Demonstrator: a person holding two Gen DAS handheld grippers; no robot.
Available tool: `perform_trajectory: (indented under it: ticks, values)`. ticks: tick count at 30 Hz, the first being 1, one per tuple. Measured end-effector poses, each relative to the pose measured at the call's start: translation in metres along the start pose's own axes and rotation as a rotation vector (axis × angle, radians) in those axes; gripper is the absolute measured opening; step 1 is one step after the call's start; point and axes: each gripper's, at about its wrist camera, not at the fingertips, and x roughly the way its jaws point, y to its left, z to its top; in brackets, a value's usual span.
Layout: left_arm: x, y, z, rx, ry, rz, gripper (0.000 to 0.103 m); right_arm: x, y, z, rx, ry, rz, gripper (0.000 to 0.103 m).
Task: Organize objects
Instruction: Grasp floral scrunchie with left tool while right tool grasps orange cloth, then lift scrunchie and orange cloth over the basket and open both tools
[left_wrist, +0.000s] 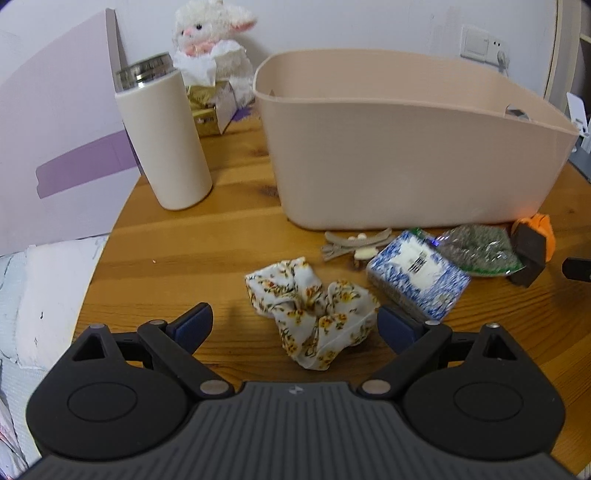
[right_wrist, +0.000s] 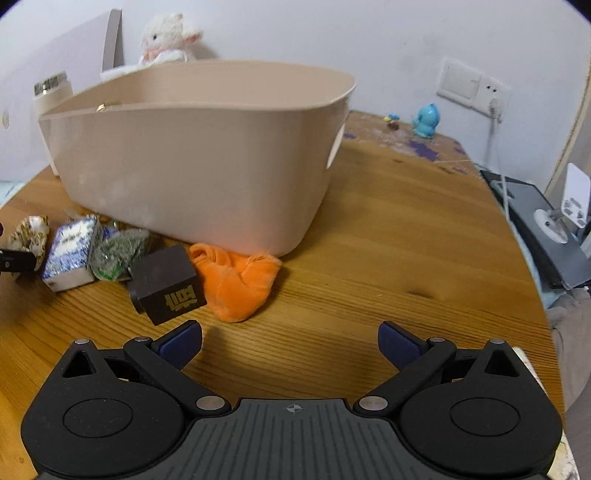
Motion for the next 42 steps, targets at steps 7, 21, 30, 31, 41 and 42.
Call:
perform_trajectory:
  ticks: [7, 21, 30, 31, 41, 42]
  values:
    - [0.017, 0.007, 0.002, -0.018, 0.021, -0.032, 0.096, 0.018, -0.004, 0.008, 0.033, 0.001, 0.049, 0.103]
    - [0.018, 0.002, 0.001, -0.019, -0.017, -0.11, 0.046, 0.014, 0.005, 0.012, 0.038, -0.084, 0.048, 0.027]
    - [0.006, -0.005, -0.002, -0.019, -0.021, -0.12, 0.019, -0.009, 0.01, 0.005, 0.021, -0.102, 0.059, 0.013]
    - [0.002, -0.004, -0.002, -0.022, -0.029, -0.121, 0.018, -0.013, 0.01, 0.006, 0.02, -0.111, 0.058, 0.013]
    - [-0.045, -0.005, 0.007, -0.03, -0.145, -0.11, 0.018, -0.072, 0.004, 0.019, 0.031, -0.241, 0.075, 0.013]
    - [-0.05, -0.007, 0.009, -0.027, -0.158, -0.107, 0.018, -0.079, 0.002, 0.021, 0.032, -0.258, 0.072, 0.013]
